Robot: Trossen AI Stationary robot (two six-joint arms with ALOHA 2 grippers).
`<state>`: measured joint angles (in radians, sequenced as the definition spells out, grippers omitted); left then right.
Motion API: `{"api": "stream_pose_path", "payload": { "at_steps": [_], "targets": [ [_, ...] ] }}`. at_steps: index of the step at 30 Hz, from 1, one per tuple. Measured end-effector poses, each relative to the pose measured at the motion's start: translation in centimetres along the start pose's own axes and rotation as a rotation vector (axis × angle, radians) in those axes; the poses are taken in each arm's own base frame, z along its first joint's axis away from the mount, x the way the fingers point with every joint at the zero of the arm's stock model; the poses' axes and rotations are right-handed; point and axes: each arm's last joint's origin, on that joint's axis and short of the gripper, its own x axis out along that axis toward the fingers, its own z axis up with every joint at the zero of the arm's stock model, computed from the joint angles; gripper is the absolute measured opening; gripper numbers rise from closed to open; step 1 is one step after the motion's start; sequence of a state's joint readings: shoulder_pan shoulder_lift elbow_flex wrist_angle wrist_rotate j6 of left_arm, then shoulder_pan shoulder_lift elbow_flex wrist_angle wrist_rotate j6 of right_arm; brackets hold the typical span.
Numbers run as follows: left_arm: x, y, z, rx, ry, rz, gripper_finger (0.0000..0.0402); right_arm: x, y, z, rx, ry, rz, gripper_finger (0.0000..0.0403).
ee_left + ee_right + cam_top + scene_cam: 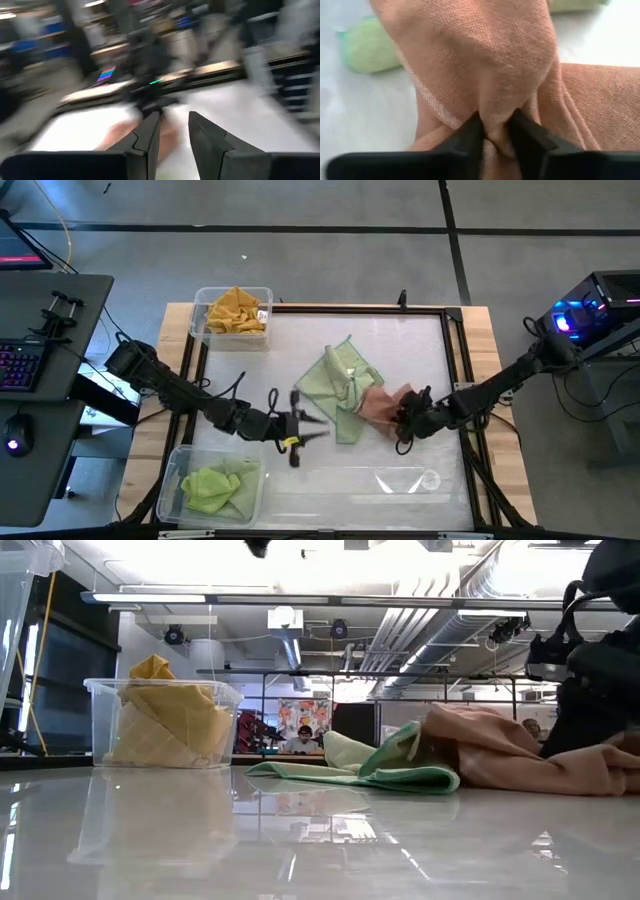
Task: Sort towels by color in basket
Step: Put the dark orange towel into the top transparent bin
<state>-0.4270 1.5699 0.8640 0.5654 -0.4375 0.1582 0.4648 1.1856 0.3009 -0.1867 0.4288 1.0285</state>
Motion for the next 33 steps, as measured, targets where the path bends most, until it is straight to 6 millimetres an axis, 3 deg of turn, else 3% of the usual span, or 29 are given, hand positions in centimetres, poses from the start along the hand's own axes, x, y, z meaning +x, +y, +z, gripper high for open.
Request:
{"api": "stream_pose_path", "payload": {
  "at_steps": [4, 6, 10, 15, 20, 26, 33],
  "targets": [
    [1.3, -0.1, -0.4, 0.001, -0.077, -0.154, 0.0092, 0.4, 0.4, 0.0, -0.093, -0.075, 0.139, 0.0022],
    [2.1, 0.0, -1.0, 0.050, -0.074, -0.148, 0.0095, 0.4, 0.8, 0.2, -0.133, -0.137, 0.200, 0.0011],
    [3.6, -0.4, -1.8, 0.174, -0.079, -0.137, 0.0113, -0.2, 2.0, 1.5, -0.141, -0.320, 0.281, 0.0024],
    [5.3, -0.6, -1.3, 0.254, -0.113, -0.112, 0.0160, -1.6, 3.3, 3.3, -0.197, -0.595, 0.312, 0.0009],
    [5.4, -0.3, -0.8, 0.368, -0.125, -0.077, 0.0214, -3.0, 4.0, 5.1, -0.241, -0.792, 0.388, 0.0009],
    [5.6, 0.4, -0.9, 0.486, -0.114, -0.034, 0.0254, -3.6, 4.1, 6.2, -0.287, -0.850, 0.522, 0.0012],
    [6.0, 1.7, -1.5, 0.433, -0.022, 0.098, 0.0259, -3.4, 3.9, 6.3, -0.298, -0.837, 0.533, 0.0013]
  ]
}}
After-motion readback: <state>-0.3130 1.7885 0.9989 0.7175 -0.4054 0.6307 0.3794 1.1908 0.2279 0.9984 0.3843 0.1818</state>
